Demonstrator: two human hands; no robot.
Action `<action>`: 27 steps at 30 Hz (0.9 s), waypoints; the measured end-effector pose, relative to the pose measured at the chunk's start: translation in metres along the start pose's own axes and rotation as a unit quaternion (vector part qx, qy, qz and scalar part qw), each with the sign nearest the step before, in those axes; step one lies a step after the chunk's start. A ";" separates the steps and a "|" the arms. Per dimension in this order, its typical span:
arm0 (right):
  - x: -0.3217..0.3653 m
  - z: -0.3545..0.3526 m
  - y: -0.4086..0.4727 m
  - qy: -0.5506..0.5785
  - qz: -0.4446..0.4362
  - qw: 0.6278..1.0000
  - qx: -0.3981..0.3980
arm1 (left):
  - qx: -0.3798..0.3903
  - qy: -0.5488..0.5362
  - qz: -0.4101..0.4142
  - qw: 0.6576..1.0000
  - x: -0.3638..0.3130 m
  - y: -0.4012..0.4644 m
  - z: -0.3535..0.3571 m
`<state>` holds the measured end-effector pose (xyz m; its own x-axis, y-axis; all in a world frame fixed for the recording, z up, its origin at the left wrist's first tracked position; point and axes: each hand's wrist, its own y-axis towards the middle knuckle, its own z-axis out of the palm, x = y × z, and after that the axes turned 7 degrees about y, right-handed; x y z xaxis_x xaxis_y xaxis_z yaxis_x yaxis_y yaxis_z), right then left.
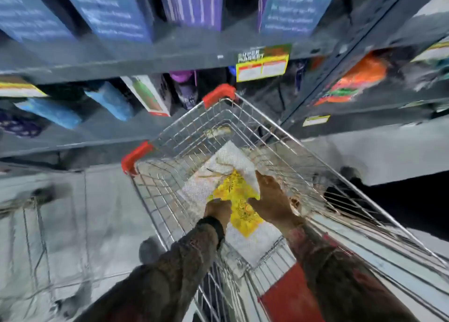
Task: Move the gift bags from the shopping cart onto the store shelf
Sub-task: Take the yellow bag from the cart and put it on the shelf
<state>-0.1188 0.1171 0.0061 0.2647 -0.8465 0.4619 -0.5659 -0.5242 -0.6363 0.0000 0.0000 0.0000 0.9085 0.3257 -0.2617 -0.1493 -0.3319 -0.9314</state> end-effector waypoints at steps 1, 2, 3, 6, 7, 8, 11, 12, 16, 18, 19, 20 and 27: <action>-0.008 0.007 0.011 0.000 0.002 1.000 -0.002 | -0.013 0.023 0.004 1.000 0.004 0.013 0.007; -0.013 0.011 0.020 0.007 0.013 1.000 -0.005 | -0.020 0.068 0.020 0.997 0.005 0.021 0.012; -0.022 0.018 0.031 0.017 0.027 0.999 -0.002 | -0.019 0.118 0.023 0.993 0.006 0.033 0.016; -0.037 0.036 0.054 0.039 0.050 0.998 0.022 | -0.036 0.178 0.000 0.983 0.010 0.058 0.026; -0.041 0.042 0.059 0.041 0.048 0.998 0.026 | -0.030 0.201 0.001 0.979 0.009 0.065 0.028; -0.040 0.045 0.062 0.037 0.046 0.998 0.031 | -0.038 0.206 0.008 0.978 0.010 0.064 0.029; -0.041 0.056 0.066 0.064 0.067 0.996 0.004 | -0.036 0.234 0.015 0.971 0.008 0.064 0.030; -0.038 0.055 0.061 0.074 0.077 0.994 -0.008 | -0.038 0.231 0.006 0.972 0.005 0.052 0.029; -0.016 0.027 0.023 0.115 0.069 0.986 -0.100 | -0.063 0.063 -0.010 0.996 -0.007 0.008 0.006; 0.001 0.006 0.000 0.162 0.054 0.974 -0.150 | -0.090 0.023 0.029 0.995 -0.015 -0.027 -0.014; 0.019 -0.011 -0.018 0.187 0.037 0.965 -0.180 | -0.088 -0.002 0.062 0.994 -0.023 -0.055 -0.034; 0.033 -0.022 -0.032 0.211 0.017 0.957 -0.200 | -0.086 -0.043 0.106 0.990 -0.027 -0.077 -0.049; 0.188 -0.118 -0.151 0.475 -0.154 0.835 -0.231 | 0.075 -0.276 0.459 0.841 -0.062 -0.266 -0.213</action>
<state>-0.0763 0.0482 0.2616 -0.1616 -0.1082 0.9809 -0.8843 -0.4254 -0.1926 0.0669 -0.1204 0.3180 0.0713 0.3684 -0.9269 -0.7744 -0.5653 -0.2842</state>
